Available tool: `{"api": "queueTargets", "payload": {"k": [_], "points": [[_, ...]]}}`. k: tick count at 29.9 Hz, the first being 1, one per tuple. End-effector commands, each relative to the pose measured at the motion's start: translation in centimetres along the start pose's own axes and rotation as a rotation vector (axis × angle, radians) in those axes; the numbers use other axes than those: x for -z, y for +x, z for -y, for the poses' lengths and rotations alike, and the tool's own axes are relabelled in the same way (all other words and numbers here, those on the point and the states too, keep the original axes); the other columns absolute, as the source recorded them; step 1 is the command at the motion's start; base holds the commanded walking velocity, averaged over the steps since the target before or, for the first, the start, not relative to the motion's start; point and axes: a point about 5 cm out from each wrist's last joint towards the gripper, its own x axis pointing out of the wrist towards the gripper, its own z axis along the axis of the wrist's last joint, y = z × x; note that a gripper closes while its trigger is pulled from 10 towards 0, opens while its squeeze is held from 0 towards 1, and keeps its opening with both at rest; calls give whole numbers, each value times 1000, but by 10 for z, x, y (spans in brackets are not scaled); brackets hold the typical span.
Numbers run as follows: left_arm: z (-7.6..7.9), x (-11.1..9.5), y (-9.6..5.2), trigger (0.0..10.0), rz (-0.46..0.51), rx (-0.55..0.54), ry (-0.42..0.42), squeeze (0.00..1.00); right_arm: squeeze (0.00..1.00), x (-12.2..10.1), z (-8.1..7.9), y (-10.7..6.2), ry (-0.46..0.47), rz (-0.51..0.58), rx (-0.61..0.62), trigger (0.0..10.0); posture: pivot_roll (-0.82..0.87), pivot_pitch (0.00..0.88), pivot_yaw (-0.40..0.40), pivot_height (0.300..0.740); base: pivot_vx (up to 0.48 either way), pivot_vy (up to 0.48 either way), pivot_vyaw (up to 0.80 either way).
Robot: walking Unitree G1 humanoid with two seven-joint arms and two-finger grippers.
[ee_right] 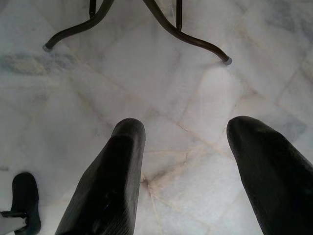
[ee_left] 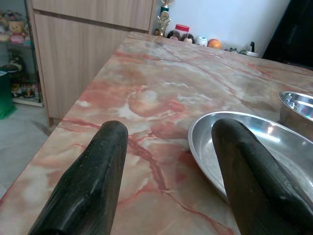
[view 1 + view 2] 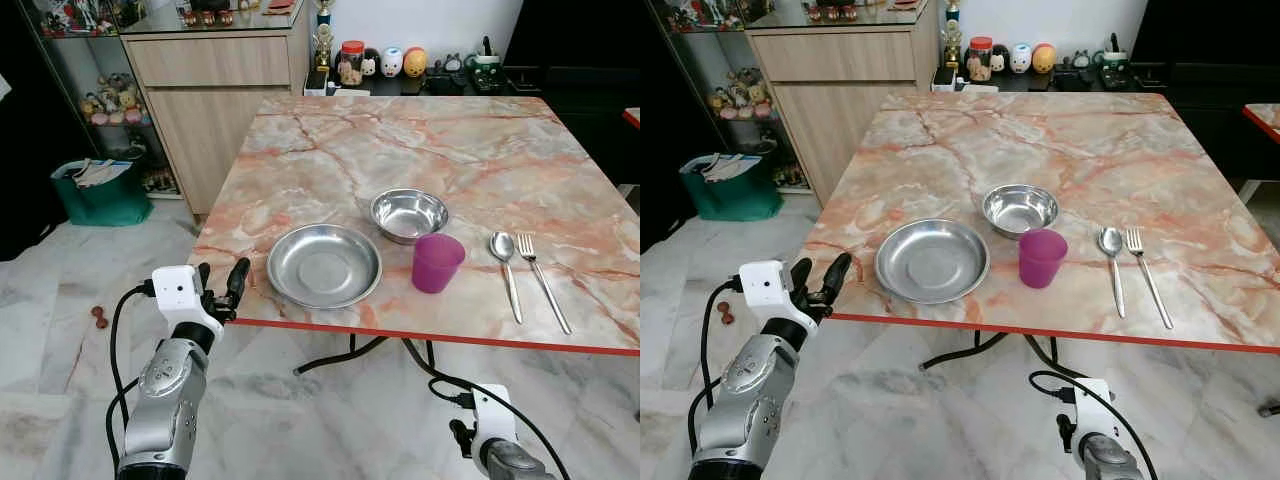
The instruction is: Setting the table
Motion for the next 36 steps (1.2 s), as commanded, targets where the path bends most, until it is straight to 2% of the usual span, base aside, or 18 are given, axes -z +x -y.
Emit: {"api": "queueTargets", "payload": {"k": [1, 2, 3, 6, 18, 21, 24, 30, 36], "points": [[-4, 2, -3, 10000, -4, -13, 10, 0, 0, -2, 1, 0, -54, 12, -10, 10000, 4, 0, 10, 740, 0, 0, 0], [-4, 2, -3, 10000, -4, -13, 10, 0, 0, -3, 1, 0, -77, 16, -16, 10000, 4, 0, 10, 740, 0, 0, 0], [-4, 2, -3, 10000, -5, -14, 11, 0, 0, -7, 0, 0, -174, 32, -45, 10000, 4, 0, 12, 740, 0, 0, 0], [-4, 2, -3, 10000, -6, -12, 14, 0, 0, -6, 0, 0, -150, 29, -37, 10000, -7, 0, 16, 740, 0, 0, 0], [-6, 3, -5, 10000, -12, -15, 32, 0, 0, -3, -1, 0, -160, -10, -42, 10000, -5, 0, 20, 740, 0, 0, 0], [-7, 3, -6, 10000, -14, -20, 35, 0, 0, -2, 0, 0, -140, -16, -33, 10000, -1, 0, 21, 740, 0, 0, 0], [-7, 2, -5, 10000, -12, -19, 36, 0, 0, -1, 0, 0, -34, 4, -3, 10000, 1, 0, 21, 740, 0, 0, 0], [-7, 2, -4, 10000, -9, -16, 40, 0, 0, -6, 3, 0, 13, 71, 48, 10000, 3, 0, 22, 740, 0, 0, 0], [-5, 3, -4, 10000, -12, -7, 41, 0, 0, -7, 2, -1, 6, 93, 44, 10000, -2, 0, 22, 740, 0, 0, 0]]}}
